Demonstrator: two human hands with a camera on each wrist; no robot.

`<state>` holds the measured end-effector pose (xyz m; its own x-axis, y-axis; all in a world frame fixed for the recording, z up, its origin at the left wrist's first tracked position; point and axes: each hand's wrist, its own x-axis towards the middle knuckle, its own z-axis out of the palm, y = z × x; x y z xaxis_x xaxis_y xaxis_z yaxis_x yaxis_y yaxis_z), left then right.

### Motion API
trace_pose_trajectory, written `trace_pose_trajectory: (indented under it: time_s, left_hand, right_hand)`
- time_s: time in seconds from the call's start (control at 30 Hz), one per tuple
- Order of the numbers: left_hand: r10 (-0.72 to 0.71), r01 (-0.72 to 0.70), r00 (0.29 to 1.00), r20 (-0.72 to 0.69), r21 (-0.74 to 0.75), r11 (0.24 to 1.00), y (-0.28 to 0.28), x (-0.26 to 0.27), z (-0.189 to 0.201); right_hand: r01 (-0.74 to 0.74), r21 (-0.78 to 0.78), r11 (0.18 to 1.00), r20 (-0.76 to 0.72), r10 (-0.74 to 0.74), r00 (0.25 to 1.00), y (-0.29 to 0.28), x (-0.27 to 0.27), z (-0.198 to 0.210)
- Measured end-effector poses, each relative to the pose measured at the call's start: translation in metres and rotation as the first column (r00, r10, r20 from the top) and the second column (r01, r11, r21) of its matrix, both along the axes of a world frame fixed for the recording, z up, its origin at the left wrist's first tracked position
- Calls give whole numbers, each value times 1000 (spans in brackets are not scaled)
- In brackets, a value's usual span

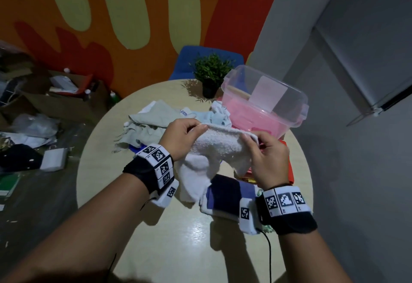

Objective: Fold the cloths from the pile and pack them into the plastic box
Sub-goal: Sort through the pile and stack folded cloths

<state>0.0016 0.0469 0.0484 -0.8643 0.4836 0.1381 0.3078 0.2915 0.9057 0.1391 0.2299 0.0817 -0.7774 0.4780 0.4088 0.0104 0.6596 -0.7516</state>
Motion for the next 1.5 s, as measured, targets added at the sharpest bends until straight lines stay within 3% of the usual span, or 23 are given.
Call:
trace_pose_trajectory:
  time_s: [0.1, 0.2, 0.27, 0.43, 0.5, 0.53, 0.63, 0.77, 0.87, 1.0, 1.13, 1.2, 1.27, 1.3, 1.37, 1.4, 1.47, 1.5]
  left_hand:
    - [-129, 129, 991, 24, 10, 992, -7, 3, 4]
    - [-304, 283, 947, -106, -176, 943, -17, -2, -1]
    - [-331, 257, 915, -232, -298, 919, -24, -9, -8]
    - [-195, 97, 957, -216, -393, 914, -40, -12, -13]
    - [-177, 103, 943, -281, -259, 960, -40, 5, 0]
    - [-213, 184, 934, -288, -124, 975, -38, 17, 10]
    - [-349, 374, 912, -215, 92, 923, -27, 50, 30]
    - [-186, 241, 954, -235, 232, 942, -22, 54, 38]
    - [-213, 234, 971, -105, 271, 934, -28, 38, 48]
    - [-343, 249, 921, 187, 396, 884, -20, 44, 74]
    - [-385, 48, 768, 511, 554, 831, -10, 49, 76]
    - [-411, 41, 728, 549, 563, 825, -5, 50, 72]
    - [-340, 79, 786, 516, 461, 884, -3, 55, 81]
    - [-253, 77, 856, 450, 372, 925, -2, 57, 86]
    - [-10, -36, 973, 231, 196, 980, -4, 52, 94]
    - [105, -122, 987, 123, 140, 983, -6, 45, 95]
    - [244, -253, 967, 69, 197, 947, -10, 33, 99]
    - [222, -256, 965, 141, 310, 915, -11, 28, 101]
  right_hand:
    - [50, 117, 992, -28, -47, 998, -5, -2, 20]
    - [46, 53, 998, 4, -46, 999, -7, -4, 39]
    - [30, -26, 999, 11, -30, 999, -11, -5, 48]
    - [94, -234, 968, -86, -117, 989, -26, -5, 59]
    - [70, -322, 944, -67, -96, 993, -39, -7, 57]
    - [58, -380, 923, -58, -87, 995, -45, -8, 56]
    - [34, -447, 894, -78, -77, 994, -59, -10, 53]
    - [43, -472, 881, -102, -103, 989, -61, -3, 56]
    - [18, -533, 846, -138, -108, 984, -51, 3, 58]
    - [-126, -590, 797, -185, 19, 983, -55, 4, 63]
    - [-196, -353, 915, -90, 176, 980, -64, 11, 53]
    - [-178, -223, 958, -2, 182, 983, -64, 14, 41]
    - [-131, -131, 983, 43, 138, 989, -56, 14, 30]
    - [-82, -99, 992, 45, 87, 995, -50, 16, 29]
    - [-25, -192, 981, 12, 28, 1000, -32, 22, 34]
    - [-25, -285, 958, -5, 24, 1000, -21, 26, 37]
    - [-61, -465, 883, -46, 44, 998, -1, 34, 47]
    - [-84, -541, 837, -81, 47, 996, 6, 35, 51]
